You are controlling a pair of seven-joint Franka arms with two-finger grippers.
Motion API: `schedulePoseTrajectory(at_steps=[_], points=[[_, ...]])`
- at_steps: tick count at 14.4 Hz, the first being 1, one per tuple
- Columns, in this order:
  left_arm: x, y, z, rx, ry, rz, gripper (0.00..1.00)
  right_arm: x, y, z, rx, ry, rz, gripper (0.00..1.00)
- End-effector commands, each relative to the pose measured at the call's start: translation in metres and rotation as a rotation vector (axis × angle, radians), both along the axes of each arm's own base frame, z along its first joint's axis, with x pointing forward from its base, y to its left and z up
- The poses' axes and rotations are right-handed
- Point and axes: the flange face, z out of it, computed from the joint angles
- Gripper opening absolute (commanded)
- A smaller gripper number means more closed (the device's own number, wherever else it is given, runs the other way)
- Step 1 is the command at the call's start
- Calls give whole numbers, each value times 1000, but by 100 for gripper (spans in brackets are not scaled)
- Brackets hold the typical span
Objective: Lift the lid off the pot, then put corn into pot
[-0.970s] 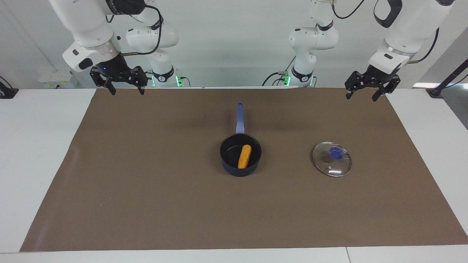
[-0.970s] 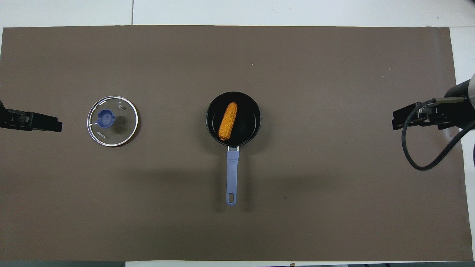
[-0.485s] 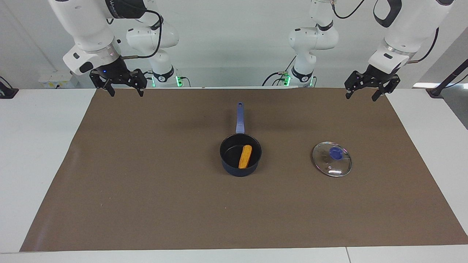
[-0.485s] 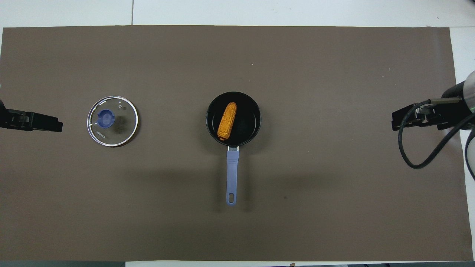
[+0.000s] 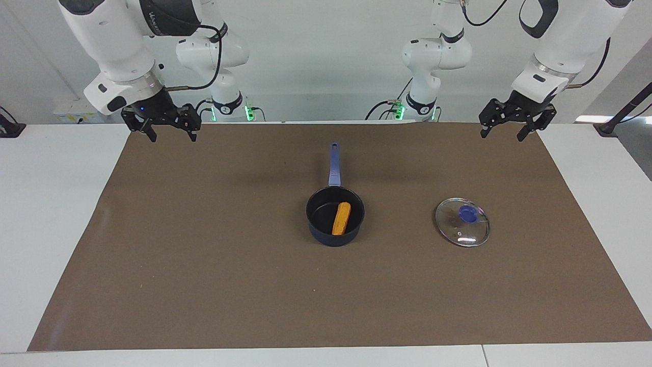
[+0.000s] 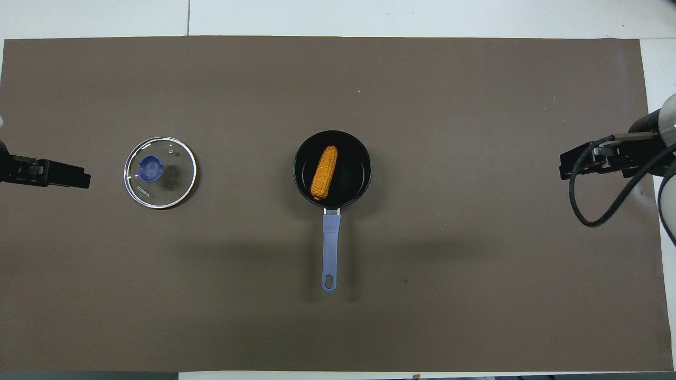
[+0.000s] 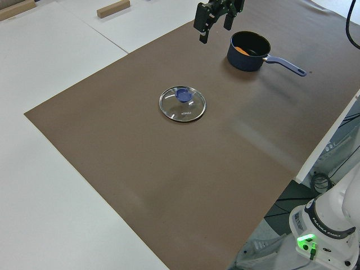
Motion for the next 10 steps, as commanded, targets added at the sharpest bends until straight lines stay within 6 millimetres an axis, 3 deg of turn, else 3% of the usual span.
schedulePoseTrajectory(at_steps=[1,3,10], points=[[-4,-2,5,15,5,0,100,2,-4,-4,-10,-6,25,100],[-4,-3,5,15,5,-3,100,4,-8,-11,-9,1,18,100],[-4,-9,6,16,4,-12,100,4,-8,-8,-9,3,31,100]])
